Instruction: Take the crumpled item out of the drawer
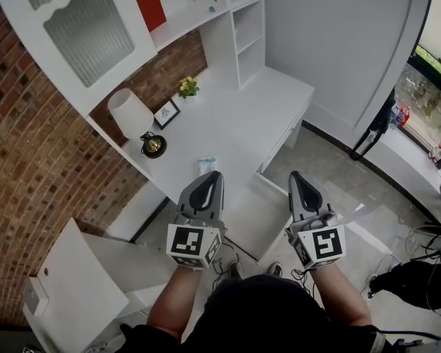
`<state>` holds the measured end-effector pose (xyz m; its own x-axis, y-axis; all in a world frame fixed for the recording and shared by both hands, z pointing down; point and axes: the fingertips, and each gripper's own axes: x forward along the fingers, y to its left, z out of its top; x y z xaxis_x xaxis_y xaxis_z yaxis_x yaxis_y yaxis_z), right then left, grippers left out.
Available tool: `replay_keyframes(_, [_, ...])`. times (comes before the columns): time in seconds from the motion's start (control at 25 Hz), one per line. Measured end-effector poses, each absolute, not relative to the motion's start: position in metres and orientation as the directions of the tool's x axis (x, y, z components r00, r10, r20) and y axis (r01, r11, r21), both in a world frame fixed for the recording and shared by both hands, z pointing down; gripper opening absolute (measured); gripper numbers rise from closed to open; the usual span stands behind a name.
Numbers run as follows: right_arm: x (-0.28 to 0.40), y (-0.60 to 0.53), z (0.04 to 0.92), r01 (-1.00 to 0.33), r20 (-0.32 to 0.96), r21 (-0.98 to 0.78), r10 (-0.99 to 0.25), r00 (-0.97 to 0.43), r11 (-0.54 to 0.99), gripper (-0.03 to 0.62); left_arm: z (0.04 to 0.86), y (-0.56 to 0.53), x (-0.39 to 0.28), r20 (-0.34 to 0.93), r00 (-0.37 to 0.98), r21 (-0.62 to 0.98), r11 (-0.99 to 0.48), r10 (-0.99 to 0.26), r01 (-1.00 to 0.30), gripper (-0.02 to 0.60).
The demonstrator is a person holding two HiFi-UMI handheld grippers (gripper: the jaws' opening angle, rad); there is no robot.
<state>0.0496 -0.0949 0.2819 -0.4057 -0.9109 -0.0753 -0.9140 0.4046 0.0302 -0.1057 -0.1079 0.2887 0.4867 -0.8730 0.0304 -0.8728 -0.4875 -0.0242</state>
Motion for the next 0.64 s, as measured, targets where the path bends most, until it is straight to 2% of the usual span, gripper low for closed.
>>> replay_keyframes(0.64, [0.044,-0.102,0.284,-0.921,-0.07,0.029,-0.918,-0.391,0.39,0.0,0.293,-0.118,-0.114,0.041,0.494,-0.01,-0.495,-0.869,-0.869,0.02])
